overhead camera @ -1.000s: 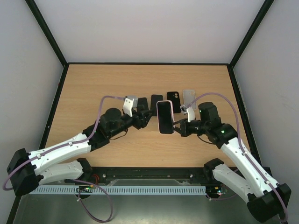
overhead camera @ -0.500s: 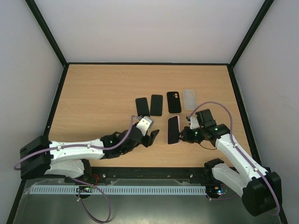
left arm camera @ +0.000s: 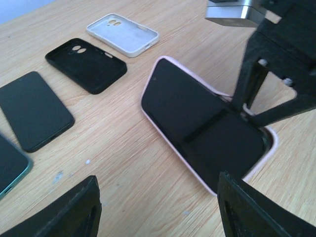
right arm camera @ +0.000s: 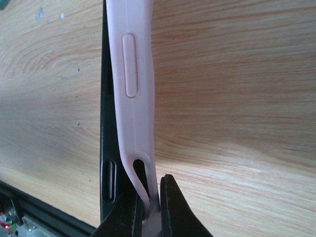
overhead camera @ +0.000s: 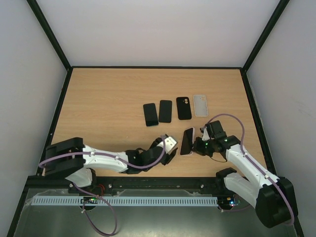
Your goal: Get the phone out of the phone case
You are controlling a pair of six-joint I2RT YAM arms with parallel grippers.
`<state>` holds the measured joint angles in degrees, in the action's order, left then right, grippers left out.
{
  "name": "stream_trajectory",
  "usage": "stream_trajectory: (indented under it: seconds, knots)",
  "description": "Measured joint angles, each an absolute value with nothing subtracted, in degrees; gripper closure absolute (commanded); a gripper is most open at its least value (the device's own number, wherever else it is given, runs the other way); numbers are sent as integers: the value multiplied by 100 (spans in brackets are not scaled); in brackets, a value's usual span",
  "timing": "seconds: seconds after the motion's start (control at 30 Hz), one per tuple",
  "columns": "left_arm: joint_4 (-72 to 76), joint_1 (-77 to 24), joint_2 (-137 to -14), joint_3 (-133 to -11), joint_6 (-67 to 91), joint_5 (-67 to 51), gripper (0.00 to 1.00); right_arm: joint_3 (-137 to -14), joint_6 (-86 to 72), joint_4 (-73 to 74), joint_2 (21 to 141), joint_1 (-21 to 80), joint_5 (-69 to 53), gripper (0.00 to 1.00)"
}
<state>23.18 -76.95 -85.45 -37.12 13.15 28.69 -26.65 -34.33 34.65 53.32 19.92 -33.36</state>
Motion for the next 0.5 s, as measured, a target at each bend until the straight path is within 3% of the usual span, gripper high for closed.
stream_trajectory:
  seconds: [0.5]
  knots:
    - [2504, -8160, -10055, -4925, 301, 3273, 48, -2650, -3514, 3011, 5874, 1988, -3098, 98]
